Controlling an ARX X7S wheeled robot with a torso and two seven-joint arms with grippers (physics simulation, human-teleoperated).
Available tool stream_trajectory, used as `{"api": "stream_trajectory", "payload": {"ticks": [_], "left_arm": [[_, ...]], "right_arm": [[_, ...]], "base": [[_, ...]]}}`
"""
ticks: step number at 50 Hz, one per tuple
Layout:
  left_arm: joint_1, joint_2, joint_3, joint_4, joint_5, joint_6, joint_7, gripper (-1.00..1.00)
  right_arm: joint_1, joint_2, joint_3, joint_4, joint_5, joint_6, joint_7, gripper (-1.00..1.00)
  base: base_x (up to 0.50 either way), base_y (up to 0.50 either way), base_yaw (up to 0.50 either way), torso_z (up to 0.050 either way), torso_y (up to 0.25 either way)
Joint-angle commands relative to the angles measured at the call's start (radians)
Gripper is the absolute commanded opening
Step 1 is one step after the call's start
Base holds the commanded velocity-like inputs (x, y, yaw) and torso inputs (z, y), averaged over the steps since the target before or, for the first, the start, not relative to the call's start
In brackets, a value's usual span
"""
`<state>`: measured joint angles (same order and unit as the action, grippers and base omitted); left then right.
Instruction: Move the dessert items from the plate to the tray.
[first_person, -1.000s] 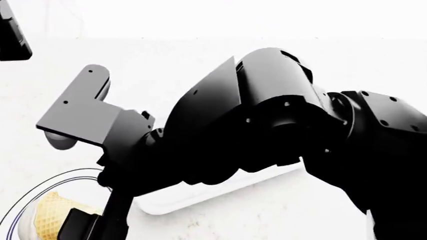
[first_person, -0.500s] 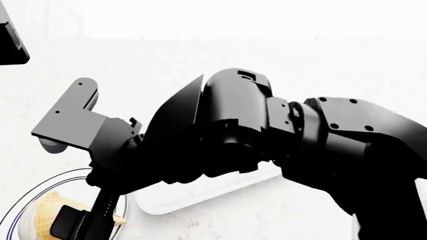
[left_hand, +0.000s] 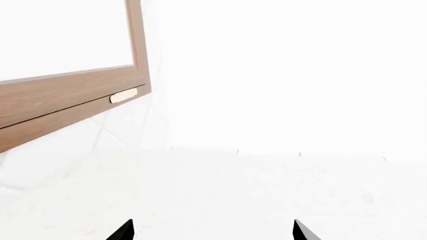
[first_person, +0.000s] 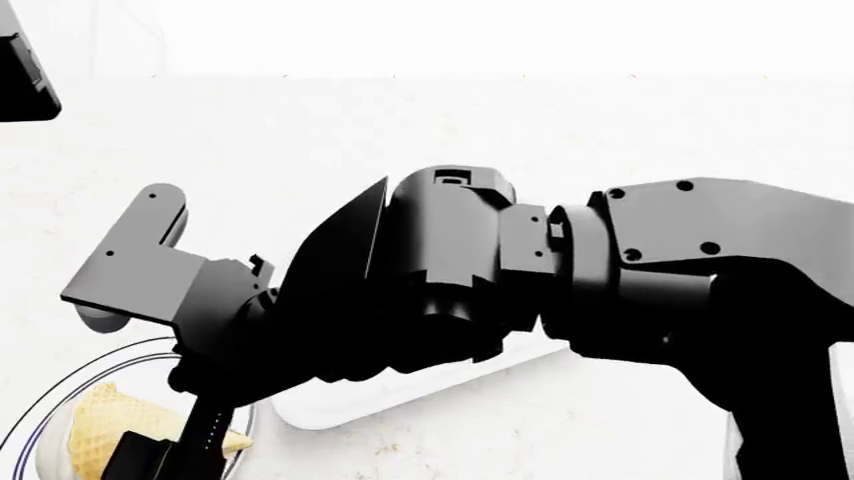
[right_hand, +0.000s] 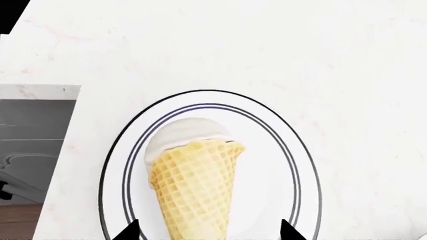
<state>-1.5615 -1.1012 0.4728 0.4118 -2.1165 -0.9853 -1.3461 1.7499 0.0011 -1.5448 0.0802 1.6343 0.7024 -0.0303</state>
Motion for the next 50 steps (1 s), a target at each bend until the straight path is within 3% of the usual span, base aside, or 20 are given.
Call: {"api": "stream_trajectory", "payload": {"ticks": [1,19,37,50], "left_arm": [[0.003,-0.010,-0.002,0.009,-0.006,0.009,0.000,1.00],[-0.019,-0.010,0.014,0.008,-0.010,-0.004,-0.011,1.00],[-0.021,-0.026,0.012,0.016,-0.018,0.003,-0.009,1.00],[-0.026,-0.033,0.008,0.023,-0.030,0.017,-0.014,1.00]], "right_arm": [[-0.013,-0.001,-0.029,0.001,-0.026,-0.019,-0.010,1.00],[-0.012,-0.001,-0.026,-0.061,-0.054,-0.036,-0.019,1.00],[0.006,-0.001,-0.026,-0.079,-0.047,-0.061,-0.008,1.00],[-0.026,-0.001,-0.027,-0.093,-0.079,-0.024,0.011,1.00]], "base": [[0.00,0.00,0.00,0.000,0.000],[0.00,0.00,0.00,0.000,0.000],[0.00,0.00,0.00,0.000,-0.203],[0.00,0.00,0.00,0.000,-0.005]]}}
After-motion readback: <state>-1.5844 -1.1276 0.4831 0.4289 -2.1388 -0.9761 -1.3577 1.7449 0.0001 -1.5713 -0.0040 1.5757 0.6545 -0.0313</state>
